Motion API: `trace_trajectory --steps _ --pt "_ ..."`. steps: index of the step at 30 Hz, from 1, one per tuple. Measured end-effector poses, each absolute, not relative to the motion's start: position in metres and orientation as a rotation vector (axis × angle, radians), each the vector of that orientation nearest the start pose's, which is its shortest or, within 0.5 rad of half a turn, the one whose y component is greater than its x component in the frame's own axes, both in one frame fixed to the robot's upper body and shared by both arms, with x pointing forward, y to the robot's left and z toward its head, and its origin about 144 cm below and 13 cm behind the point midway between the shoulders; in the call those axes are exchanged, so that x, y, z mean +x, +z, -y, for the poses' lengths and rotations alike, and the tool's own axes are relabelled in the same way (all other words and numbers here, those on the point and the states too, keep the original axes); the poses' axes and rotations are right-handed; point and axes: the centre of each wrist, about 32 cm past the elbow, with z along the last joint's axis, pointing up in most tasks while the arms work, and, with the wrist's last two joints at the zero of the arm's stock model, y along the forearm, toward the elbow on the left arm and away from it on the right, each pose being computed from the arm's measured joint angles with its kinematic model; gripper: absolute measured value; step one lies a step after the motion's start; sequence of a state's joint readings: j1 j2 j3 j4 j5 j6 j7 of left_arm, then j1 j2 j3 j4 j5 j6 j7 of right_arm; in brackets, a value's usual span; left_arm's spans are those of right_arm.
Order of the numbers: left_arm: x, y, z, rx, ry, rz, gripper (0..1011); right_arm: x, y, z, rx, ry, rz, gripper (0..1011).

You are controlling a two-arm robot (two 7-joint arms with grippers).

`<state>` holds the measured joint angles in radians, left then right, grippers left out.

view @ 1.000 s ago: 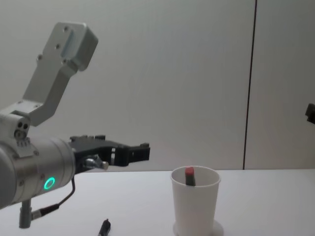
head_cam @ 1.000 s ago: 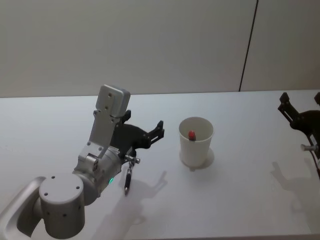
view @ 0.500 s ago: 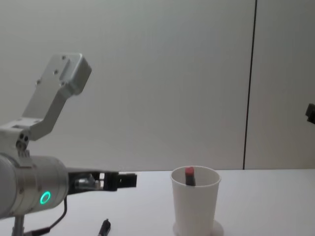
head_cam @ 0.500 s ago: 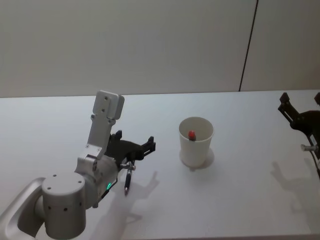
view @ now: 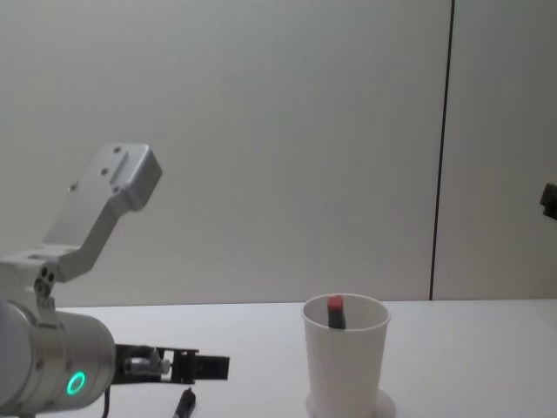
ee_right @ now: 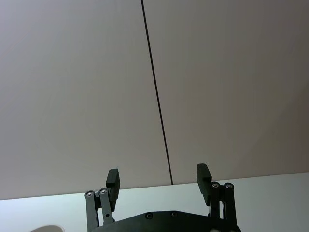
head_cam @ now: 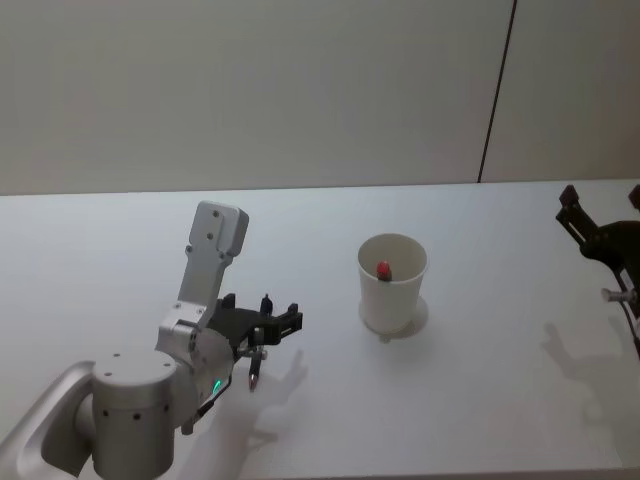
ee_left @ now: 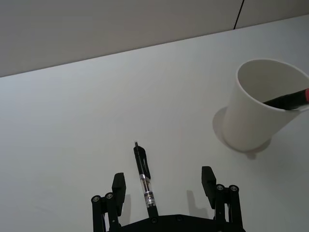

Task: Place the pen into the pen holder.

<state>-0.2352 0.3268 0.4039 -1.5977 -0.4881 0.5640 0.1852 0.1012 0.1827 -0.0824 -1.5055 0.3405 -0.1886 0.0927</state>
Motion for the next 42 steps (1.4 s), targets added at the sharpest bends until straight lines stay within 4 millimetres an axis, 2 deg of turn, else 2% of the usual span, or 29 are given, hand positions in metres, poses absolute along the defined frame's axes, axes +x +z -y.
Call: trace_trajectory --steps 42 --pt "0.513 1.171 -0.199 0.53 1.284 -0.381 1000 0.487 1.158 0.259 0.277 -1.413 0.049 1001"
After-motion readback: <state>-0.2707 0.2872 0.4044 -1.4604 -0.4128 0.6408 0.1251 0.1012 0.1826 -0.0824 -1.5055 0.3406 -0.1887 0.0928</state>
